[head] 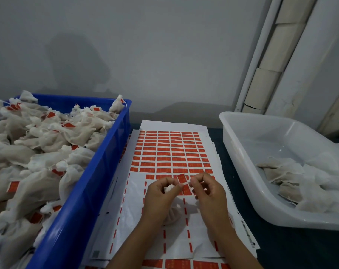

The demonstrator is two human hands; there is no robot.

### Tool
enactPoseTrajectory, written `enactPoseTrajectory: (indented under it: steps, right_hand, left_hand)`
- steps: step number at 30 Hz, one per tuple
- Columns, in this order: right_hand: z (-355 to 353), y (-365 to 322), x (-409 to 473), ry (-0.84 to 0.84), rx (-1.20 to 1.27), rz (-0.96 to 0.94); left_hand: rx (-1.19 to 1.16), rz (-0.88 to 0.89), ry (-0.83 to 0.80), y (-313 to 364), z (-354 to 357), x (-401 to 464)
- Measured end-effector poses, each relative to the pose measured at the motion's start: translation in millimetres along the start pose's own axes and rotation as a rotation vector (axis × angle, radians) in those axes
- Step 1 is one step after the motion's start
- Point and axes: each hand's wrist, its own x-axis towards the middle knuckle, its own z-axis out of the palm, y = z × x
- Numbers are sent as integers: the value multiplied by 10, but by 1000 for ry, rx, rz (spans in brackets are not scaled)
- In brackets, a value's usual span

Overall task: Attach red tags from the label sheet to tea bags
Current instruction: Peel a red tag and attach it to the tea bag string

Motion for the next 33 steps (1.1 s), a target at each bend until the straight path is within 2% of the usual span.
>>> enactPoseTrajectory:
  steps: [8, 16, 19, 23, 27, 33]
  right_hand:
    - [19, -9, -13, 34, -112, -103]
    - [28, 10, -24, 41, -149, -119]
    - [20, 1, -24, 51, -95, -100]
    - [-20, -36, 8, 82, 153, 31]
    - [-40, 4, 54, -23, 152, 155]
    - [-3, 41, 48, -105, 27, 84]
  left_hand:
    - [17, 24, 14, -5, 3, 11]
    - [27, 35, 29, -21, -4, 16]
    - [33, 29, 36, -18, -5, 23]
    - [22, 24, 19, -16, -18, 26]
    - [23, 15, 13, -18, -8, 18]
    - [60, 29, 26, -2, -19, 23]
